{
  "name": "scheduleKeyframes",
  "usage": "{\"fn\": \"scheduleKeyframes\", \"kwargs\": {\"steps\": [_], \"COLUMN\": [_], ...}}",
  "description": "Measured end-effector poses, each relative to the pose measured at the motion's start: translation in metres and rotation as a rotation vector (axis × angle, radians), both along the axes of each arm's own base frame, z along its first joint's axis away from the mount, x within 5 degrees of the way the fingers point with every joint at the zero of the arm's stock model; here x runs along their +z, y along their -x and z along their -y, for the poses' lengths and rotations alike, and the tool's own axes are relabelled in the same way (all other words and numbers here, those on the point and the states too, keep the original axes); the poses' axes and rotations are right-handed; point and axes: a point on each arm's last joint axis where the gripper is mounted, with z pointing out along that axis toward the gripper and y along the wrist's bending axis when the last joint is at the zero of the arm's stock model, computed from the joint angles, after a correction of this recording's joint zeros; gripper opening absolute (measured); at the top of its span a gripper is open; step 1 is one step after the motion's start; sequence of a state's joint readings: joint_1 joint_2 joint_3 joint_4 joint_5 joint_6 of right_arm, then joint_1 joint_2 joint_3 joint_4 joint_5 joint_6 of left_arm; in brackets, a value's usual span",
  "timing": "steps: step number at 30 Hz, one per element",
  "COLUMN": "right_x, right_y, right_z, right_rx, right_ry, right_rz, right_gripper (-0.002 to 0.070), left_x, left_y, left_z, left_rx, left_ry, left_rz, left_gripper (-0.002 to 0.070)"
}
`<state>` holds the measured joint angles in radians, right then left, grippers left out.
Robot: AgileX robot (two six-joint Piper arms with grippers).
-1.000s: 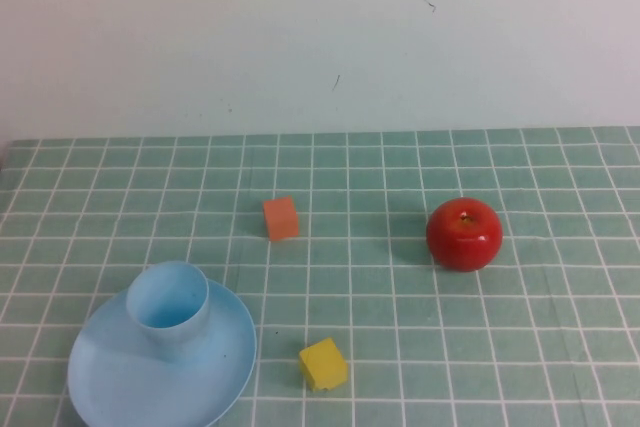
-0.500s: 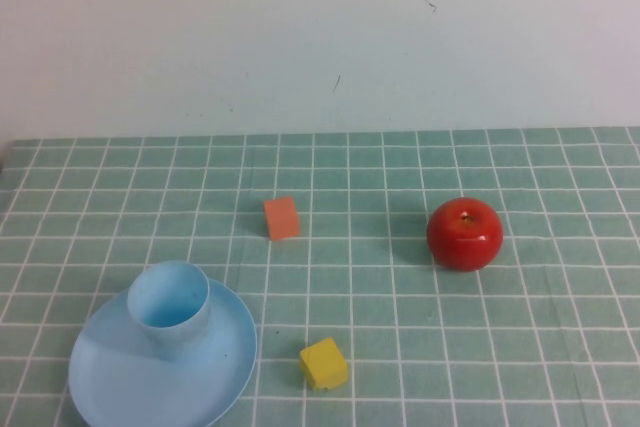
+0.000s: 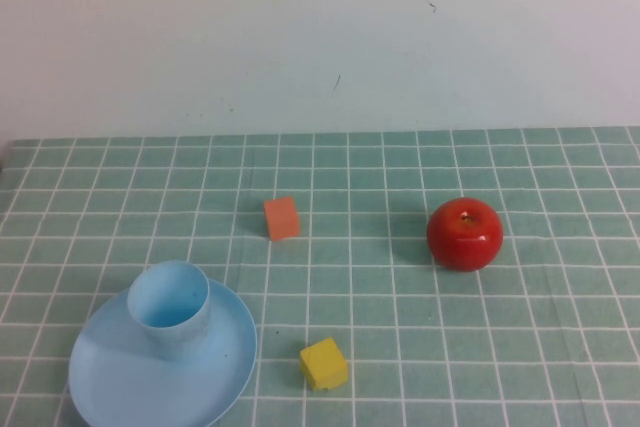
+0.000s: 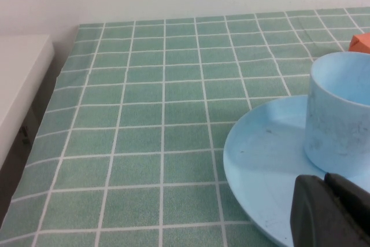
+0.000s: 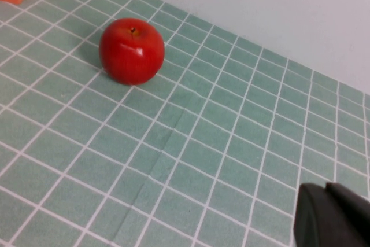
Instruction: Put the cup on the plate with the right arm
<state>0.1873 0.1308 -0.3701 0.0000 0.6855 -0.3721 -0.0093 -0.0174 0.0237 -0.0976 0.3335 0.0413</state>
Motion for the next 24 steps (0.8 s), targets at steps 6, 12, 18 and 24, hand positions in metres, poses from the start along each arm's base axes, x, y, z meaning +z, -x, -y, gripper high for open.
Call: {"fn": "scheduleKeyframes", "kwargs": {"steps": [6, 12, 18, 24], "right_x": [-0.0003, -0.0003, -0.0003, 0.0002], "right_y": [0.0003, 0.0003, 0.0003, 0.0021], "right_z": [-0.0006, -0.0008, -0.0008, -0.0004], "right_rx": [0.003, 0.004, 0.004, 0.004], "right_ry": [-0.008, -0.011, -0.011, -0.015], "right_rz": [-0.006, -0.006, -0.006, 0.007], "right_gripper": [-0.0003, -0.0003, -0.0003, -0.0003], "left_x": [0.0000, 0.0000, 0.0000, 0.0000], "left_y": [0.0000, 0.0000, 0.0000, 0.0000], "left_z": [0.0000, 0.0000, 0.0000, 0.0000], "left_rx": [0.000, 0.000, 0.000, -0.001], "left_ry": [0.000, 0.000, 0.000, -0.002], "left_rz": [0.000, 0.000, 0.000, 0.000], "left_gripper": [-0.0003, -0.0003, -0.0003, -0.0003]}}
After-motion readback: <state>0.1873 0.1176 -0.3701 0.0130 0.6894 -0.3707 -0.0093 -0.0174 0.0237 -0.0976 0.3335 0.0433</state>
